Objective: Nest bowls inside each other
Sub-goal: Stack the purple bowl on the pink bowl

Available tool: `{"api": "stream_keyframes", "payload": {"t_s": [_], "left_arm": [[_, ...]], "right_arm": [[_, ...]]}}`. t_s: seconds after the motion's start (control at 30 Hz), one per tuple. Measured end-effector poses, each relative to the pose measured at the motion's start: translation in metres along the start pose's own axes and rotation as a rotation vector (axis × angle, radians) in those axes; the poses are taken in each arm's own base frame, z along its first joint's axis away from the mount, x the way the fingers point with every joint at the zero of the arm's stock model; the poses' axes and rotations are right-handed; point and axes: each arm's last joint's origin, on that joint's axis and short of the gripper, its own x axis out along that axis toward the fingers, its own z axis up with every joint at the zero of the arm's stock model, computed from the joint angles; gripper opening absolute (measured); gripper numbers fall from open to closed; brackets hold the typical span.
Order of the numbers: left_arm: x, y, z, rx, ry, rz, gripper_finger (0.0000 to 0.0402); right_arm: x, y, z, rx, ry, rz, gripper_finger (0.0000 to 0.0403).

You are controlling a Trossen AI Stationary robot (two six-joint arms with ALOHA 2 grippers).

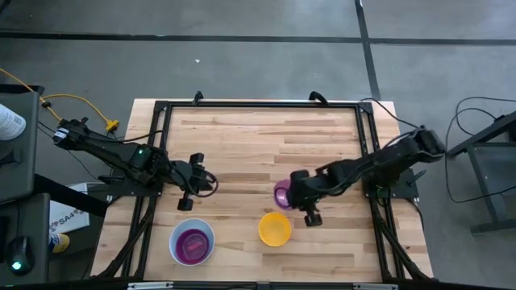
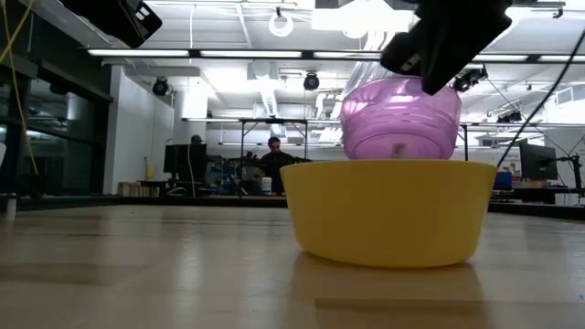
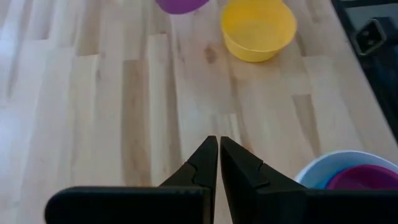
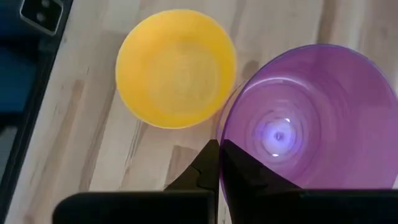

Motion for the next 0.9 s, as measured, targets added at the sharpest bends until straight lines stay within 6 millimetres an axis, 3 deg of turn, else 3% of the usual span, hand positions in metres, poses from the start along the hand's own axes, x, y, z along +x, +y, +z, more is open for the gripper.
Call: {"api": "stream_keyframes", "payload": {"t_s": [0.27, 0.9], "left_arm": [[0.000, -0.001, 0.000, 0.006, 0.008, -0.051, 0.0019], [0.000, -0.002, 0.000, -0.006, 0.011, -0.065, 0.0019]], "right_arm": [[0.016, 0.023, 0.025, -0.124, 0.055, 0.026, 0.0004], [-0.008, 0.043, 0.054, -0.219, -0.072, 0.047, 0.0004]]}}
